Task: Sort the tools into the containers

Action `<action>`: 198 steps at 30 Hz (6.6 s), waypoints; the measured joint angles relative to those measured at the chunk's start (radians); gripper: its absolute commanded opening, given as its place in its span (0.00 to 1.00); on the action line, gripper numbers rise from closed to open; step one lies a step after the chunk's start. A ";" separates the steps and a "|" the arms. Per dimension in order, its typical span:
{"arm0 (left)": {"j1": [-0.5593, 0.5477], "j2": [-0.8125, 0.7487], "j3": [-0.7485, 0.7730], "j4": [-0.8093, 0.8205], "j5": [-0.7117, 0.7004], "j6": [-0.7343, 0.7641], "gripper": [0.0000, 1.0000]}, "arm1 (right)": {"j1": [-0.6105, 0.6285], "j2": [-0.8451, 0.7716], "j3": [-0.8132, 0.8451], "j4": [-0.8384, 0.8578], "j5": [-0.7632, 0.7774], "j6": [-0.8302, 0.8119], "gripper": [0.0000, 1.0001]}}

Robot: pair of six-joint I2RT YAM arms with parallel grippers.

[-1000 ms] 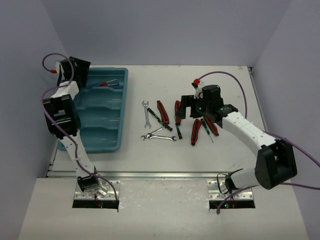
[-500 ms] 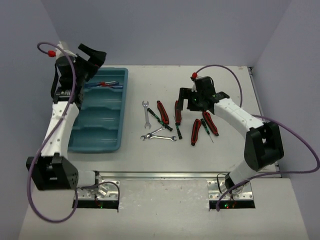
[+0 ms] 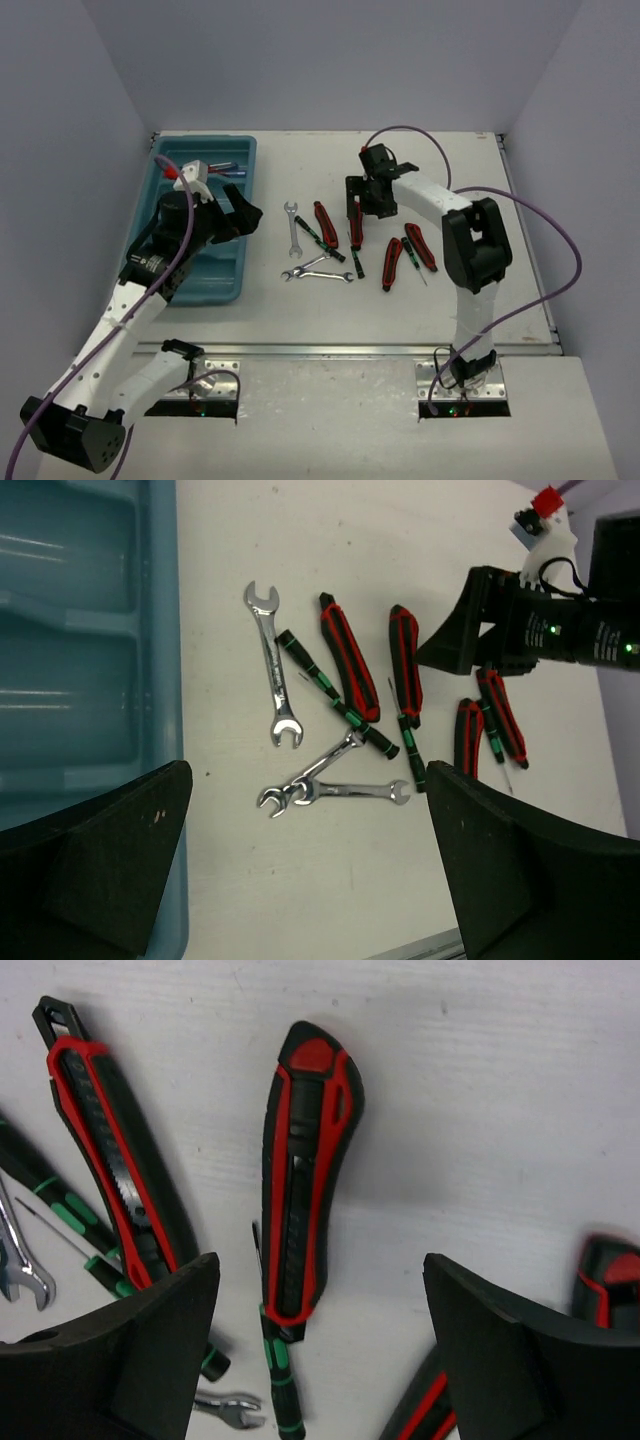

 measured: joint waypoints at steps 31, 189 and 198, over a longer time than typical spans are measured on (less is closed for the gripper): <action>-0.004 -0.159 -0.126 -0.064 0.001 0.115 1.00 | 0.030 0.055 0.044 -0.009 0.076 -0.060 0.07; 0.278 0.005 -0.440 0.678 0.642 -0.282 1.00 | 0.205 -0.071 0.103 0.059 0.042 -0.252 0.03; 0.124 0.055 -0.444 0.901 0.617 -0.386 1.00 | 0.399 -0.374 -0.089 0.159 -0.099 -0.261 0.02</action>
